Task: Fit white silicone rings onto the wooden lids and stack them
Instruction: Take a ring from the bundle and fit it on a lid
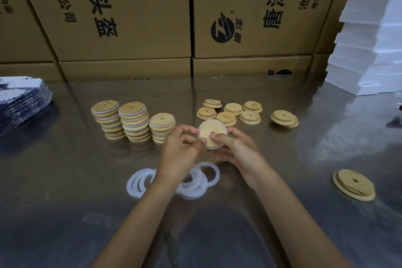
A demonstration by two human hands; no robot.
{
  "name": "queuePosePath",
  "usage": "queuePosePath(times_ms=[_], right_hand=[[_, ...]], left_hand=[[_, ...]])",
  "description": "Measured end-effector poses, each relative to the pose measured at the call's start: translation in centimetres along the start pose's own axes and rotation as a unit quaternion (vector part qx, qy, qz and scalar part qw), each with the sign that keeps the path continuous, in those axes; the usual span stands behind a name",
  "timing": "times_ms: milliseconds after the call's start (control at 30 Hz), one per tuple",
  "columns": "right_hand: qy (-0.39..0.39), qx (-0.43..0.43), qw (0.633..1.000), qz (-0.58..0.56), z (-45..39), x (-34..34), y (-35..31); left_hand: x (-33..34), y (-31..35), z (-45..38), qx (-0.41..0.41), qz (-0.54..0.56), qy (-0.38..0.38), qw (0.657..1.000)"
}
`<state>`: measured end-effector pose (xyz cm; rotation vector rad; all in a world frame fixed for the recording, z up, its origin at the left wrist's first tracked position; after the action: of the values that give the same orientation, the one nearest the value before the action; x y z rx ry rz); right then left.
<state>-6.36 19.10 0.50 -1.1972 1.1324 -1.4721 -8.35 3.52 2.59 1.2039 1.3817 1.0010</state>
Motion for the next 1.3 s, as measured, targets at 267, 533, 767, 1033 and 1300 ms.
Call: queuePosePath(times_ms=[267,533,767,1033,1300], right_hand=[[-0.012,-0.01,1.0,-0.01,0.0,0.2,0.0],[-0.05,0.012,0.99,-0.132,0.0,1.0,0.6],[-0.03,-0.003,0.993,-0.114,0.1,0.4,0.1],[-0.032,0.038,0.987,-0.156,0.1,0.3,0.7],[-0.038,0.046,0.997,-0.052,0.5,0.6,1.2]], left_hand=[[-0.5,-1.6,0.0,-0.095,0.096,-0.01,0.991],[-0.4,-1.5,0.2,-0.104,0.113,-0.018,0.988],[-0.3,-1.1,0.1,-0.076,0.063,-0.024,0.995],[-0.8,-0.7,0.0,-0.025,0.025,0.017,0.999],[-0.2,2.2,0.3,0.189,-0.211,-0.008,0.959]])
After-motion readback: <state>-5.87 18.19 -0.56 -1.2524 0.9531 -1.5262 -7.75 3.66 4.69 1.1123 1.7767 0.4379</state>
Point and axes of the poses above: each hand's wrist, its own z-axis away from the middle knuckle, its own x-axis out of the palm, y = z × x, the point moved 8 cm from there along -z, towards the middle knuckle
